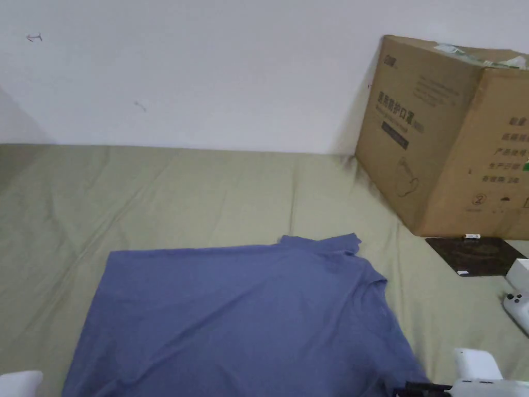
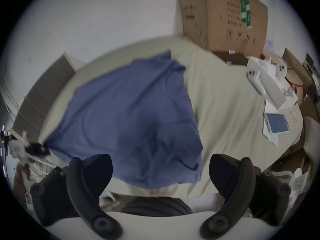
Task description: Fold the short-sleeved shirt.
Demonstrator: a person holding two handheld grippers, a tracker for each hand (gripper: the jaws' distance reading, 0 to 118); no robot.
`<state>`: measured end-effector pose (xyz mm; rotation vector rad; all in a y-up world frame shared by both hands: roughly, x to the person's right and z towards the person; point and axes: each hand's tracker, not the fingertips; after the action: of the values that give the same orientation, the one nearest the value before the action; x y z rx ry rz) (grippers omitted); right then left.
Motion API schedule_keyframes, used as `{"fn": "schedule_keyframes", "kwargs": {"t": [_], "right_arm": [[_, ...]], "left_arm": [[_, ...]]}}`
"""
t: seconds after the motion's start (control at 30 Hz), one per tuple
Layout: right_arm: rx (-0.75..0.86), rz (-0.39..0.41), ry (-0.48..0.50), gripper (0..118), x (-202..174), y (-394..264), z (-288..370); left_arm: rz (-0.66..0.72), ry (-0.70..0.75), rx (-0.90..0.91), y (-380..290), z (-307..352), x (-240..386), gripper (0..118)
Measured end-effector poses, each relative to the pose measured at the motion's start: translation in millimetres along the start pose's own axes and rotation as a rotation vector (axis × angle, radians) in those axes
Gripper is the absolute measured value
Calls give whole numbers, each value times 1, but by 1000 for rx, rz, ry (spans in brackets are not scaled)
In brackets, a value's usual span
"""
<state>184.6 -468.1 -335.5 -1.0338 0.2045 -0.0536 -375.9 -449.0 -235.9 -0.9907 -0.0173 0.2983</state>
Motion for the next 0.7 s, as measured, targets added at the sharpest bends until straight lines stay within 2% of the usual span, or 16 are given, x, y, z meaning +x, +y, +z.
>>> {"fn": "schedule_keyframes", "kwargs": {"t": [0.1, 0.17, 0.23, 0.27, 0.3, 0.37, 0.4, 0.43, 0.5, 0.57, 0.63, 0.7], "right_arm": [[-93, 7, -67, 112, 14, 0, -30], [-116, -72, -79, 112, 26, 2, -44], [-149, -147, -40, 107, 34, 3, -54], [-172, -146, -24, 99, 33, 3, -56], [-179, -119, -22, 84, 31, 0, -56], [-157, 26, -113, 69, 18, -5, -50], [-150, 57, -104, 55, 16, -7, -48], [-146, 68, -91, 42, 14, -10, -43], [-131, 48, -74, 8, 18, -11, -35], [-107, -10, 17, 7, 24, -12, -28], [-88, 0, -15, 7, 24, -15, -18], [-65, -9, 7, 7, 24, -17, -5]], "left_arm": [[10, -23, 21, 5, 13, 0, 1], [-13, 3, 25, 6, 15, 4, 1], [-28, 43, 13, 5, 13, 1, 1], [-20, 53, 3, 3, 11, -1, 1], [-5, 62, -9, 1, 9, -5, 1], [34, 52, -29, -4, 5, -12, 1], [45, 47, -36, -7, 7, -7, 1], [52, 42, -42, -9, 7, -5, 1], [54, 44, -55, -12, 4, -5, 1], [52, 46, -61, -13, 3, -2, 1], [63, 42, -35, -15, 8, -2, 1], [75, 30, -32, -13, 13, -3, 1]]}}
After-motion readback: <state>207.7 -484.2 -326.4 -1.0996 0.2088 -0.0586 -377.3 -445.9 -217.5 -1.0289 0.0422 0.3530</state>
